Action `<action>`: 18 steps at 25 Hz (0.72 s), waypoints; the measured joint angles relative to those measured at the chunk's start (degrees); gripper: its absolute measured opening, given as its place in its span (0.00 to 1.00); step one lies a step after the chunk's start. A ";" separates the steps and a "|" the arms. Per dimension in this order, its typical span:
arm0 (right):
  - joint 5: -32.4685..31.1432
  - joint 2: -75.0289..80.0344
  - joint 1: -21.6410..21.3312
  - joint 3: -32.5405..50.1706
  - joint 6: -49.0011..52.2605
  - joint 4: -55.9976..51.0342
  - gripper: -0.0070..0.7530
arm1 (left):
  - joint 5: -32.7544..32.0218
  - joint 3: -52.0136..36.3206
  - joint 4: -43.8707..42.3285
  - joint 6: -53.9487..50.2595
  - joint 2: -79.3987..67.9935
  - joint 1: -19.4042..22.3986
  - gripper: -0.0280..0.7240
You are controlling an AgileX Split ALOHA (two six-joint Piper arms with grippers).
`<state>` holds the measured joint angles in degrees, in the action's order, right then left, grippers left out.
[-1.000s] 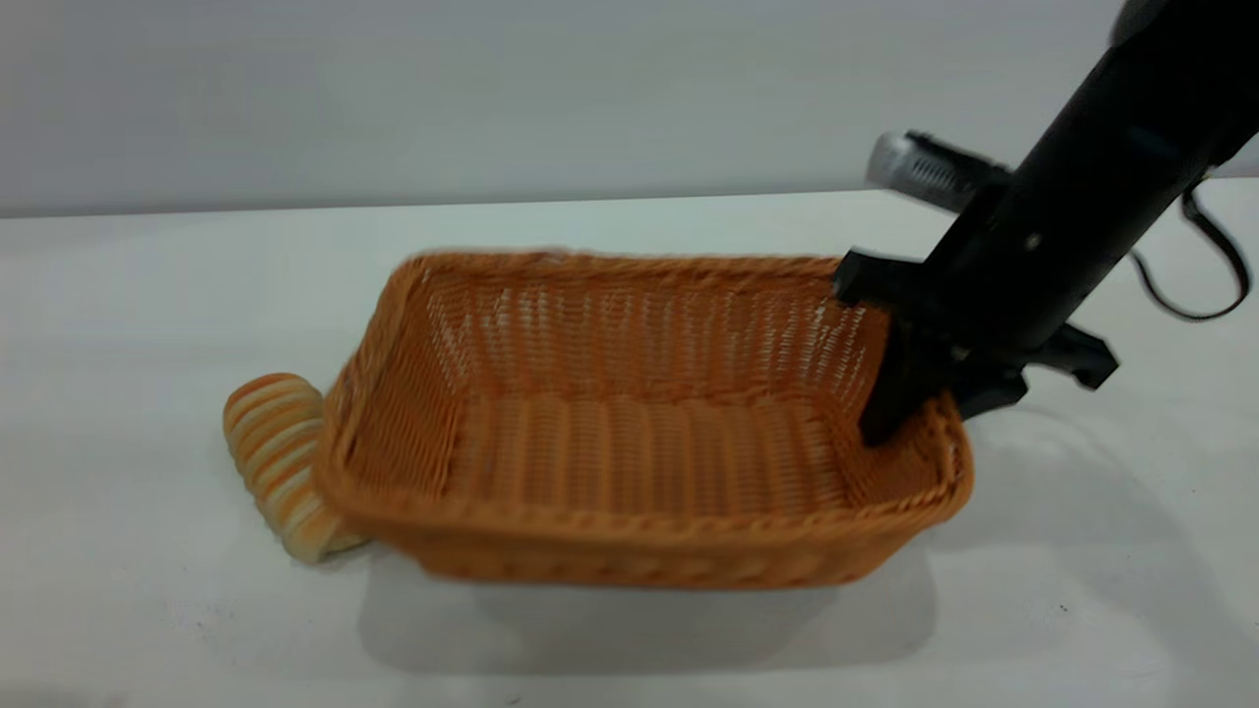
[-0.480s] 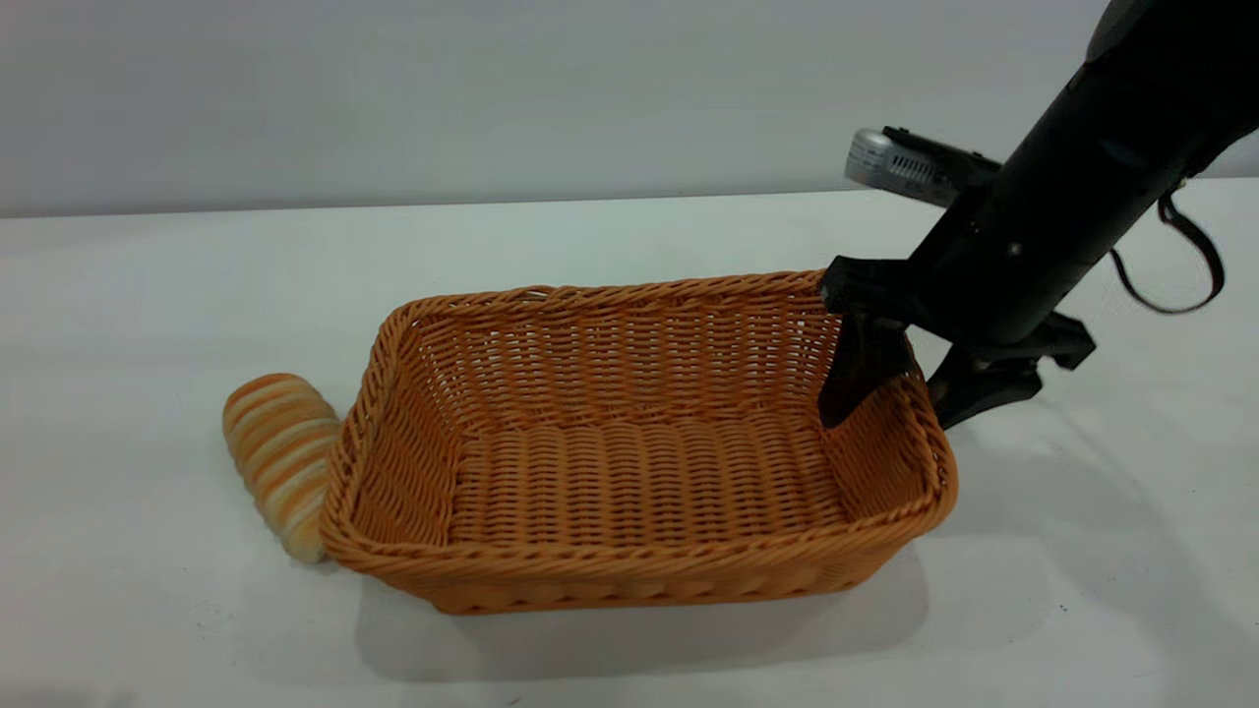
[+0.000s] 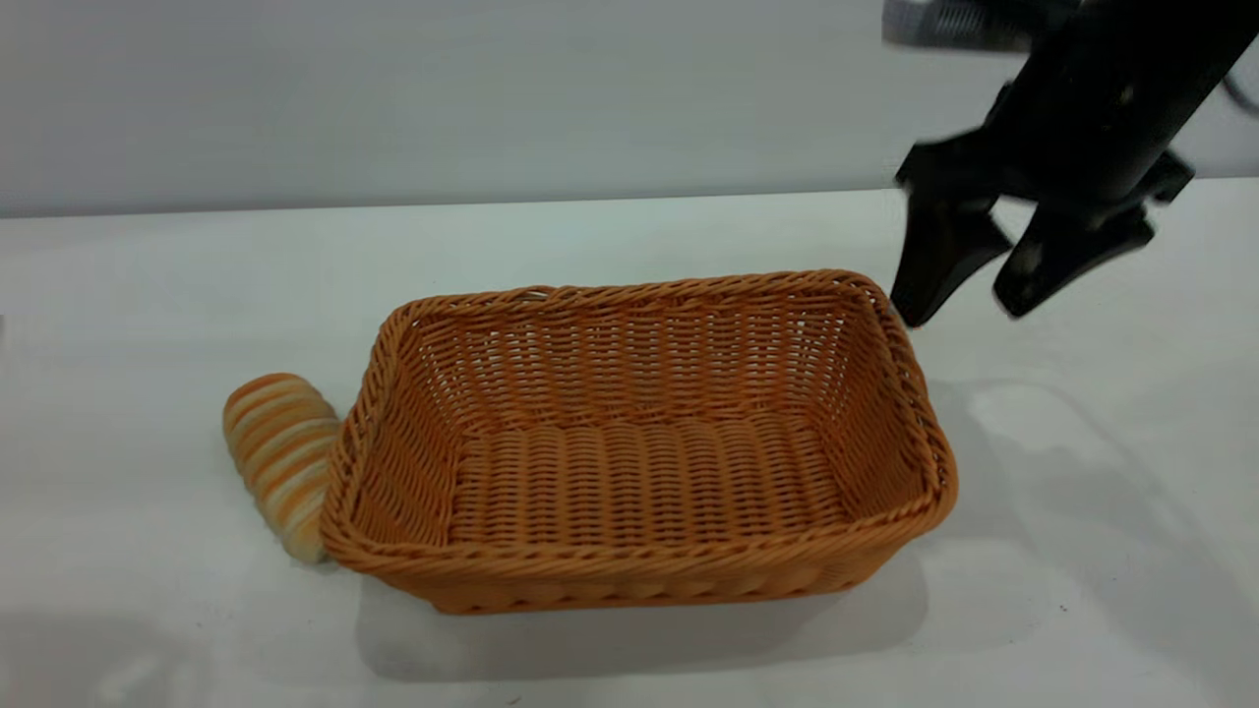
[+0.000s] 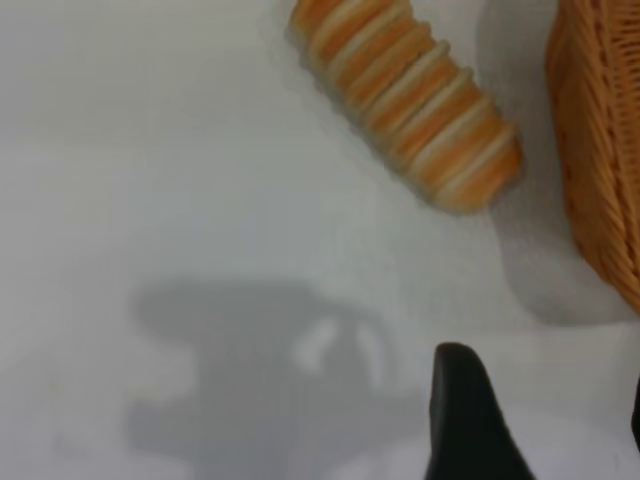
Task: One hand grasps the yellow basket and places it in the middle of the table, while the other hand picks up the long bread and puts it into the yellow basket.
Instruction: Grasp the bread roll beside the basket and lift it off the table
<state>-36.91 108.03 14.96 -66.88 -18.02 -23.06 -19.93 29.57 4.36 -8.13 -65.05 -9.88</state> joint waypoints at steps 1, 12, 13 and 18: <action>-1.12 -0.99 0.00 0.00 0.25 0.22 0.83 | 1.69 0.00 0.06 -0.88 -1.73 0.00 0.65; -8.02 -10.32 0.00 0.59 0.84 0.40 0.80 | 16.32 1.35 0.37 -9.61 -21.50 0.00 0.65; -8.28 -10.99 0.00 0.59 0.84 -0.31 0.80 | 16.80 2.19 0.37 -9.85 -23.35 0.00 0.65; -10.40 -13.03 0.12 0.59 0.84 -3.24 0.79 | 18.85 7.11 0.37 -11.35 -31.72 0.00 0.65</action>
<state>-47.31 95.00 15.07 -66.29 -17.17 -26.29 -1.08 36.68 4.74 -19.48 -96.77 -9.88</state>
